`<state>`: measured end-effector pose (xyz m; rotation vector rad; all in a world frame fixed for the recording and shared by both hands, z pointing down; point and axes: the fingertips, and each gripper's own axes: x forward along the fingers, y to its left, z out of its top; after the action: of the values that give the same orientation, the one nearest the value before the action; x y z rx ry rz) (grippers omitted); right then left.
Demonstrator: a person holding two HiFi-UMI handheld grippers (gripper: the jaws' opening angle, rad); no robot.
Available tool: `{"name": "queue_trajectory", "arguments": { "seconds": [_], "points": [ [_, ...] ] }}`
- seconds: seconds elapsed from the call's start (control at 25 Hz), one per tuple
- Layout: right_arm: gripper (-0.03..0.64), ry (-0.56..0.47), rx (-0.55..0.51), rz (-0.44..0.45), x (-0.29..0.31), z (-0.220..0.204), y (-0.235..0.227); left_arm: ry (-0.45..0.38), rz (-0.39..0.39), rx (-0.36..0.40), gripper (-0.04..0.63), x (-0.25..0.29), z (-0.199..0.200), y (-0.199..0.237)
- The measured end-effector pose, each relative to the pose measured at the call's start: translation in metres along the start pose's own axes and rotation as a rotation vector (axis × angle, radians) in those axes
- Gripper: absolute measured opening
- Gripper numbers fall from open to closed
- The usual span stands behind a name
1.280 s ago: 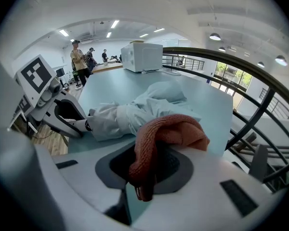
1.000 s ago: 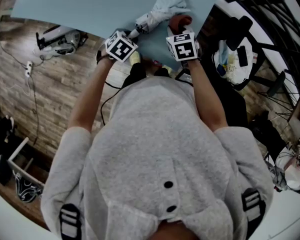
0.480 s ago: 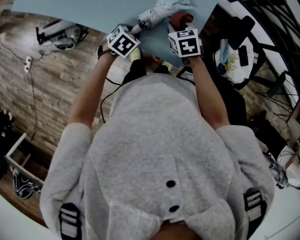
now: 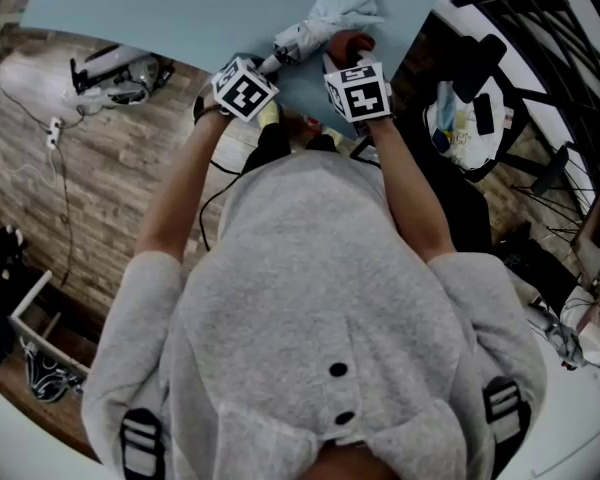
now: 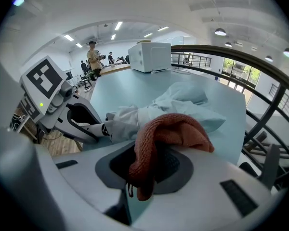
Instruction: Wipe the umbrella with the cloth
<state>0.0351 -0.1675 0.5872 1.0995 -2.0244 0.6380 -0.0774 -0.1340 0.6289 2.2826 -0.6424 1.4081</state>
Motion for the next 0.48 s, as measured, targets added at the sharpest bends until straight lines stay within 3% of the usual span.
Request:
{"name": "queue_trajectory", "arguments": {
  "seconds": [0.48],
  "points": [
    [0.081,0.023,-0.055,0.052,0.003,0.001,0.034,-0.009,-0.003,0.002,0.152,0.0,0.0,-0.002]
  ]
}}
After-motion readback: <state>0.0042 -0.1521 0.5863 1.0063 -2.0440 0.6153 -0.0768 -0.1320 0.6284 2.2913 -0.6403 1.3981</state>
